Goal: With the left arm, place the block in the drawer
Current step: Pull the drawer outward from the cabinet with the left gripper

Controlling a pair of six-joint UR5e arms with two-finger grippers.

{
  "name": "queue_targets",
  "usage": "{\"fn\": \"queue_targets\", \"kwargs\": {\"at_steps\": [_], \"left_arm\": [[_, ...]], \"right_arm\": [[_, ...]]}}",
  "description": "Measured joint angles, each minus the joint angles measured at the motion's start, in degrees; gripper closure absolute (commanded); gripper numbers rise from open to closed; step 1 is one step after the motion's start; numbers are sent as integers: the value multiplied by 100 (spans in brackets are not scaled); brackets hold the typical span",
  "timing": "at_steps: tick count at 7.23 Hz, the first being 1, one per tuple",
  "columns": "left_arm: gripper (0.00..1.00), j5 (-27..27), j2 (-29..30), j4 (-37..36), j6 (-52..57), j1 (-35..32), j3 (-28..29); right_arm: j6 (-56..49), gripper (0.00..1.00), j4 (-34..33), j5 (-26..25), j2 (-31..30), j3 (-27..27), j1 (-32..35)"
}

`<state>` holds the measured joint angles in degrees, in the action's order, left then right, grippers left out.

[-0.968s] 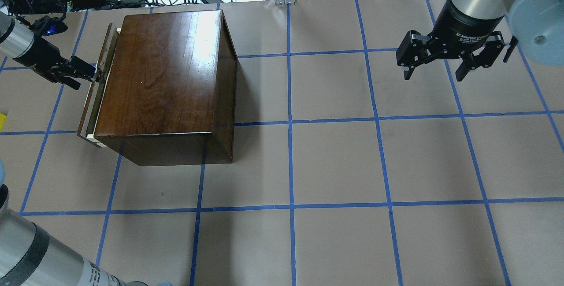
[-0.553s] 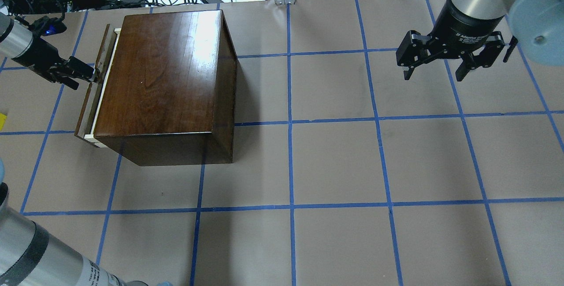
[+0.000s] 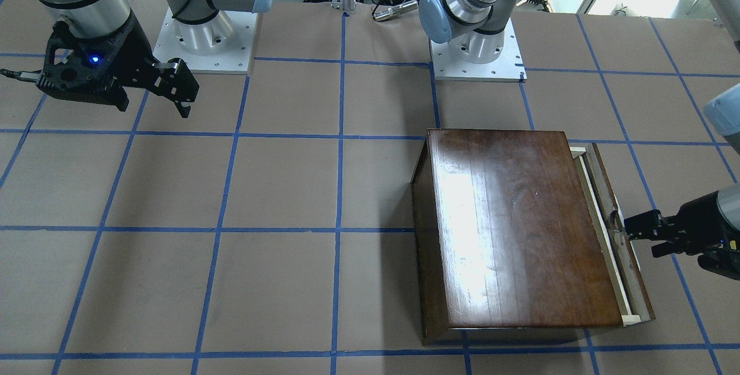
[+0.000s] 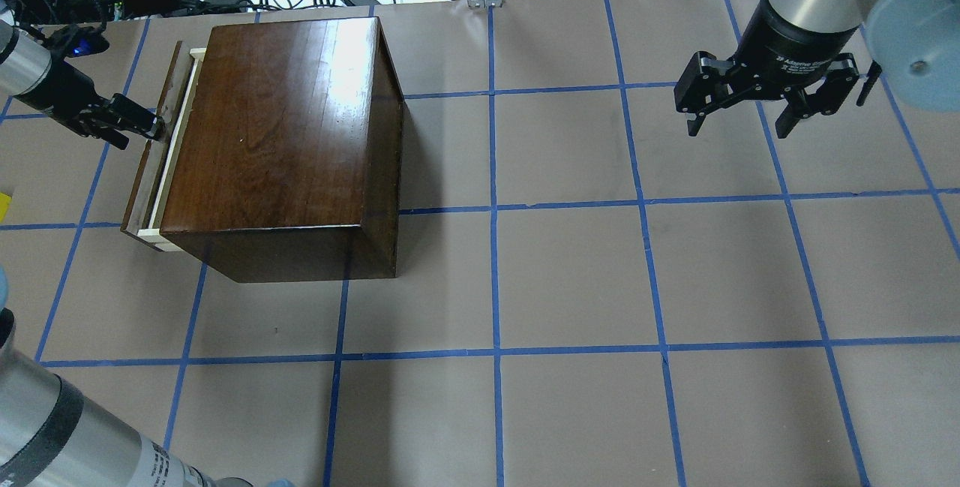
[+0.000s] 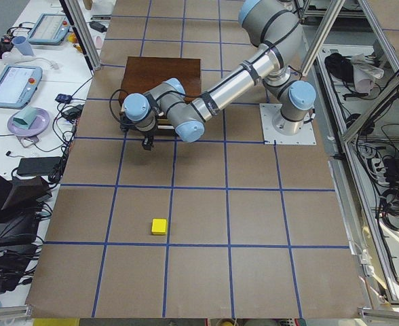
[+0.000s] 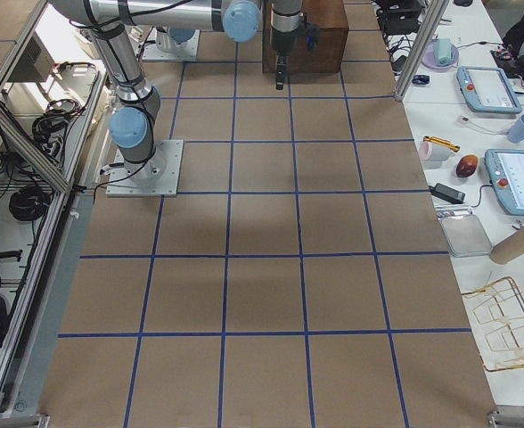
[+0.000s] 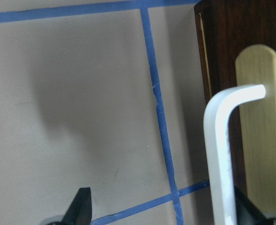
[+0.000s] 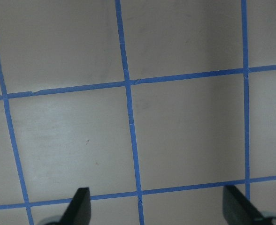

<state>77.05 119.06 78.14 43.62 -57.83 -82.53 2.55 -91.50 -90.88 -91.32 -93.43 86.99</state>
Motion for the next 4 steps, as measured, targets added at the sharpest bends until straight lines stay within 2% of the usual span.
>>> {"fn": "queue_targets", "kwargs": {"at_steps": [4], "left_arm": [[0,32,37,0,157,67,73]], "right_arm": [[0,0,0,0,0,0,2]]}}
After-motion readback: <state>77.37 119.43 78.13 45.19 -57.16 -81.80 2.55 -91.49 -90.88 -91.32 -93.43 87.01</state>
